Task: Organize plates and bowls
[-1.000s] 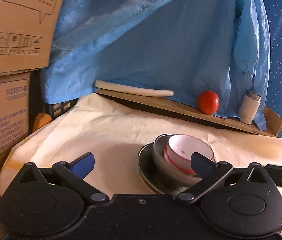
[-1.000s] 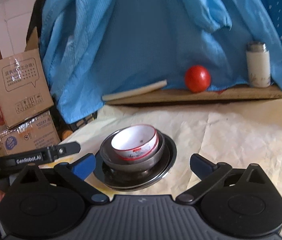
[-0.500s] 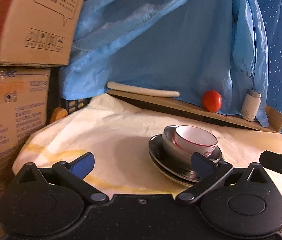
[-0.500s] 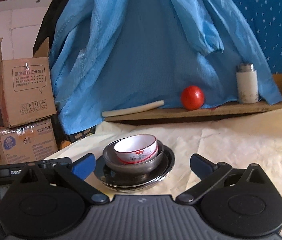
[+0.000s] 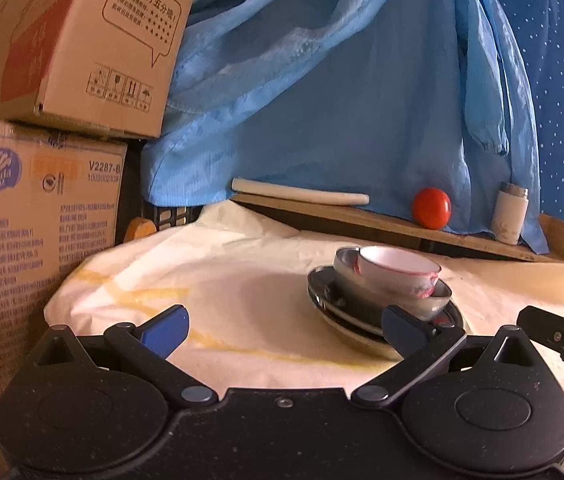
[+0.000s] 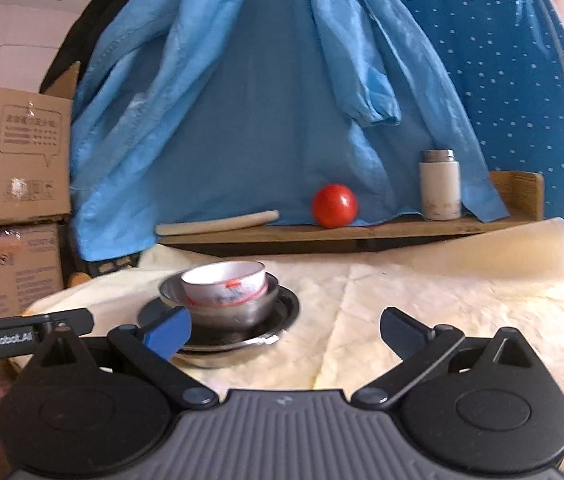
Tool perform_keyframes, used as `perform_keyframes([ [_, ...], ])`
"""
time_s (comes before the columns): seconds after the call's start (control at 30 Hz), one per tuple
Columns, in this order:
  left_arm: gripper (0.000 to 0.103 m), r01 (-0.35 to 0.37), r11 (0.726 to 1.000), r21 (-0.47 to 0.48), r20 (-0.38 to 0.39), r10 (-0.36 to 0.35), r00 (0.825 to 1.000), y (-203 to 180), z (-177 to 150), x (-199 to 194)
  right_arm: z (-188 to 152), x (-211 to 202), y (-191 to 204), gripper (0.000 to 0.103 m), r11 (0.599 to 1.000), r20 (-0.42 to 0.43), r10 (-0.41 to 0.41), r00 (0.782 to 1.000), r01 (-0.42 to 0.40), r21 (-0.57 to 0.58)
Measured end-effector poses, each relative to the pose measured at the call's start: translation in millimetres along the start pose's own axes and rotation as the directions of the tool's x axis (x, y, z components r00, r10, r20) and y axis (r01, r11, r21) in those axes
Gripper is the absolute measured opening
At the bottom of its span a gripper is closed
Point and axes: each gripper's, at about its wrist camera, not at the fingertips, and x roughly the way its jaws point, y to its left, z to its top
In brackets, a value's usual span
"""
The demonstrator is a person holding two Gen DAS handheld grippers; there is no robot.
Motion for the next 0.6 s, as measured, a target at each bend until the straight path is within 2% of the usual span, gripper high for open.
perform_keyframes([
  [0.33, 0.102, -0.040, 0.999, -0.014, 0.009, 0.040, 0.999, 3, -21, 4, -17, 8, -2, 0.103, 1.000, -0.015, -0.027, 1.000, 0.027, 0.006],
  [0.6, 0.102, -0.044, 0.998, -0.032, 0.004, 0.045, 0.999, 8, -28, 5, -27, 13, -2, 0.103, 0.999, -0.011, -0.042, 0.999, 0.042, 0.002],
])
